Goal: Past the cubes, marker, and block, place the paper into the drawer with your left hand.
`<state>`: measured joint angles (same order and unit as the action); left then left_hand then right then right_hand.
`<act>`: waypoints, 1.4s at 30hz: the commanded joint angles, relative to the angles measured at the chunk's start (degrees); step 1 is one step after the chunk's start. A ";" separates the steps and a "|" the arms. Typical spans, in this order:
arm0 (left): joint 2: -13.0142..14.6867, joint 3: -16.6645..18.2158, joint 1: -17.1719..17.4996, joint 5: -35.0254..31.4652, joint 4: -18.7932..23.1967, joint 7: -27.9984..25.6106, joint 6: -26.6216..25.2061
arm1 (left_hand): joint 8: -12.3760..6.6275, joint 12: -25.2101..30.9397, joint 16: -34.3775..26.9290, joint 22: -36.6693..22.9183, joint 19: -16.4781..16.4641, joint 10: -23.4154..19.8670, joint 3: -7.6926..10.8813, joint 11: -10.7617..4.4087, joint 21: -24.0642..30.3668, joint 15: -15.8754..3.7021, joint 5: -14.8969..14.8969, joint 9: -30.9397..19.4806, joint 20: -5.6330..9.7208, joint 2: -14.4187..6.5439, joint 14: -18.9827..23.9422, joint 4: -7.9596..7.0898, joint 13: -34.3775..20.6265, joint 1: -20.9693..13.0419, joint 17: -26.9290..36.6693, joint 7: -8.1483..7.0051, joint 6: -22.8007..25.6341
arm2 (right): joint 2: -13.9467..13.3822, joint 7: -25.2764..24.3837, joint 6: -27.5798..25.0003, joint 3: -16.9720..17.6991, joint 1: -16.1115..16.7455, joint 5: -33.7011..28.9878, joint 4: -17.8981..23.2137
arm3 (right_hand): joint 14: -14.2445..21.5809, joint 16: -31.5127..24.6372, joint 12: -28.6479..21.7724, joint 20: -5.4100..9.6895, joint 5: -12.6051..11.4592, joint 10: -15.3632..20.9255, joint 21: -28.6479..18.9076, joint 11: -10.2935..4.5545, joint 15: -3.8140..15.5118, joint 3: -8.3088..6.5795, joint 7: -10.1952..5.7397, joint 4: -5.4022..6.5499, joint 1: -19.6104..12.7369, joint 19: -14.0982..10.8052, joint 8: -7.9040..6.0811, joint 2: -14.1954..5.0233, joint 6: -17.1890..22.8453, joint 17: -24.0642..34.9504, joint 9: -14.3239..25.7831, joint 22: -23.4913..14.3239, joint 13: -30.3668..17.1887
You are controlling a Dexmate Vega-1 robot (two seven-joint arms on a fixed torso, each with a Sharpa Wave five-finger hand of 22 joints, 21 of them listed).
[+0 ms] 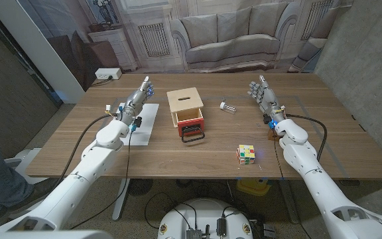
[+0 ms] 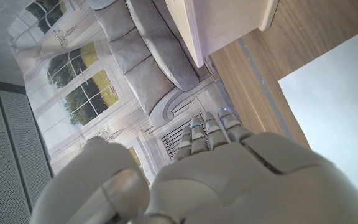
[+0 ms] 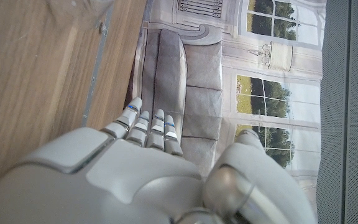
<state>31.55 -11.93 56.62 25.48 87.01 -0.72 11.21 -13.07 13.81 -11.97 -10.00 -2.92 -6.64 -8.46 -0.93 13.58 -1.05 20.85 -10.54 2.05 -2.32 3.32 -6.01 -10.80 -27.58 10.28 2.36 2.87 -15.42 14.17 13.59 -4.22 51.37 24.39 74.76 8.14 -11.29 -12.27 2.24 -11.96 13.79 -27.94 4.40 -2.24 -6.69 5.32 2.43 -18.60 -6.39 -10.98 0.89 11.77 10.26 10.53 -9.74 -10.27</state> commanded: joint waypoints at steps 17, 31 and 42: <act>4.53 1.98 4.71 -1.92 3.83 -5.41 2.69 | -0.31 0.31 -0.22 -0.31 -2.10 -1.75 -0.46 -0.50 0.29 -0.39 0.58 -0.22 1.36 -0.03 1.70 0.50 -0.22 -1.36 0.22 -0.38 1.92 | 0.23 -2.55 -1.15 0.02 1.19 -0.69 1.97 | -0.10 0.31 0.27 0.76 0.05 -0.70 1.07 -0.08 -0.14 -0.06 -0.20 -0.39 0.04 -0.31 -0.10 -0.45 -0.03 0.28 0.15 -0.31 -0.33; 7.27 3.24 6.54 -2.35 5.14 -7.29 2.84 | -0.32 0.19 -0.10 -0.32 -2.55 -2.11 -0.55 -0.80 0.23 -0.67 0.66 -0.23 1.58 -0.14 2.10 0.68 -0.23 -1.82 0.22 -0.77 2.59 | -0.26 -4.00 -2.47 -0.31 1.37 -1.23 3.64 | -0.58 0.48 0.49 0.66 0.10 -1.32 1.57 0.04 -0.25 0.01 -0.27 -0.45 0.00 -0.06 -0.10 -0.53 -0.01 0.29 0.15 -0.33 -0.35; 8.01 3.14 5.61 -1.93 4.30 -6.37 3.22 | -0.24 0.10 -0.02 -0.34 -2.72 -2.43 -0.64 -1.08 0.11 -0.78 0.73 -0.24 1.61 -0.23 2.44 0.81 -0.24 -2.17 0.23 -0.79 2.93 | -0.08 -4.79 -1.88 -0.54 1.23 -1.64 4.08 | -0.61 0.47 0.52 0.66 0.12 -1.51 1.84 -0.07 -0.32 0.04 -0.18 -0.51 -0.06 -0.15 -0.07 -0.60 -0.06 0.29 0.16 -0.34 -0.37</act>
<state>38.45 -8.98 62.58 23.26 91.69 -7.51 14.07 -13.06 13.80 -11.97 -9.99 -5.09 -8.45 -8.94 -1.94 13.57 -1.76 21.28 -10.53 2.05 -2.63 5.06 -5.53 -10.79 -29.22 10.28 1.54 5.48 -15.52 10.23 11.33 -4.47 52.67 23.24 78.16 7.93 -10.97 -11.83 2.23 -11.96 12.54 -26.45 4.39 -2.45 -6.51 5.32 2.26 -18.37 -6.38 -10.98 0.64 11.77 10.26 10.53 -10.03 -10.54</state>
